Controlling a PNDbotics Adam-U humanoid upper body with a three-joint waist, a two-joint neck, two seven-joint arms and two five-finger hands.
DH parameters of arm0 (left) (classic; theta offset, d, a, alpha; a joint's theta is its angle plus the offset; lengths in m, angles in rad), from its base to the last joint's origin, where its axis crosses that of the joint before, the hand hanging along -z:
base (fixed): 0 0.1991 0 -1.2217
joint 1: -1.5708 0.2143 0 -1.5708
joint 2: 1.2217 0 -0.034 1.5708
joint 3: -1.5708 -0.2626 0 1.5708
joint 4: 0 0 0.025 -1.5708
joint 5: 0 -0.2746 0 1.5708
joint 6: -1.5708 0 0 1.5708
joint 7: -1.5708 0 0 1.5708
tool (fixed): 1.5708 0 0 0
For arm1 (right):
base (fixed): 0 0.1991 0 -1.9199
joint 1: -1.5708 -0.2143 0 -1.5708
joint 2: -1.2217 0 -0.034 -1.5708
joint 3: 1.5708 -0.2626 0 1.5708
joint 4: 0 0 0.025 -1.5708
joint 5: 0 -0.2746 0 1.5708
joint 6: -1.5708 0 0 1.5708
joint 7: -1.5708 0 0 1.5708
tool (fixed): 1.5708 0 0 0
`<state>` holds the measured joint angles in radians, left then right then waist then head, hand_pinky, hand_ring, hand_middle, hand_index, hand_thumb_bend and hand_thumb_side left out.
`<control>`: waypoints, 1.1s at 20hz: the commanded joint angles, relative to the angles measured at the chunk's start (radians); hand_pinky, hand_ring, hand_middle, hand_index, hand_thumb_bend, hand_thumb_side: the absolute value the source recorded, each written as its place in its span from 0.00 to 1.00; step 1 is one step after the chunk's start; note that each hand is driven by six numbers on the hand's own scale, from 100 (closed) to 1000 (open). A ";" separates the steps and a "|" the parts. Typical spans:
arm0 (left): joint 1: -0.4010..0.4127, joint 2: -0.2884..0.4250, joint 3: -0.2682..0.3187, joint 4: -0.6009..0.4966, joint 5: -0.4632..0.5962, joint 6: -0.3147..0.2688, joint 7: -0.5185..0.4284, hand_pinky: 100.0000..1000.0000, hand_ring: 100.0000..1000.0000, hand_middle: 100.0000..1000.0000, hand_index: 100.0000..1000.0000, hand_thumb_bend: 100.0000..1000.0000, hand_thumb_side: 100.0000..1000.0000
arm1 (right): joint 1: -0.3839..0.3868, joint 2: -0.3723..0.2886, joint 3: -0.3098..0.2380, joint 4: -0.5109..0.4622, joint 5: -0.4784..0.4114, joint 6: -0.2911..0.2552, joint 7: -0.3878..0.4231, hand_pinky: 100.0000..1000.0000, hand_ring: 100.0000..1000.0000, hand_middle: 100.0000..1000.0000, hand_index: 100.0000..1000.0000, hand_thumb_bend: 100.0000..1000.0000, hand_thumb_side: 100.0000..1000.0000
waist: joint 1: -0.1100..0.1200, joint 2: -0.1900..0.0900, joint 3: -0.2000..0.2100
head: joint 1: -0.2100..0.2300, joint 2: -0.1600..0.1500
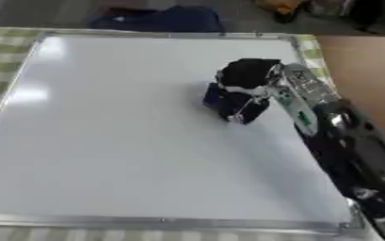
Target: Wipe the whiteboard clean with a brush.
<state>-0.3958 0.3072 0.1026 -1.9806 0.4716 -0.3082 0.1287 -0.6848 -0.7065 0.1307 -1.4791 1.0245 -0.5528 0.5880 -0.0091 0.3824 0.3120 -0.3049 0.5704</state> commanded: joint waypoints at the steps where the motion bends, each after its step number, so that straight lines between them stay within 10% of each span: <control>1: -0.008 0.014 0.002 -0.019 0.003 0.001 0.001 0.39 0.46 0.47 0.47 0.01 0.96 | -0.009 -0.017 0.007 -0.034 0.027 -0.028 0.007 0.21 0.20 0.00 0.21 0.00 0.11 | -0.001 -0.026 -0.001 | 0.002 0.005; 22: -0.007 0.018 0.006 -0.019 0.001 0.002 0.004 0.39 0.46 0.47 0.47 0.01 0.96 | 0.009 0.000 0.012 -0.015 -0.105 -0.103 0.207 0.20 0.20 0.00 0.21 0.00 0.24 | -0.005 -0.028 -0.006 | 0.004 0.001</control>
<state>-0.3958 0.3072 0.1027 -1.9806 0.4742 -0.3059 0.1303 -0.6684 -0.6921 0.1485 -1.4765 0.9401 -0.5136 0.6393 -0.0174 0.3757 0.3067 -0.3018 0.5705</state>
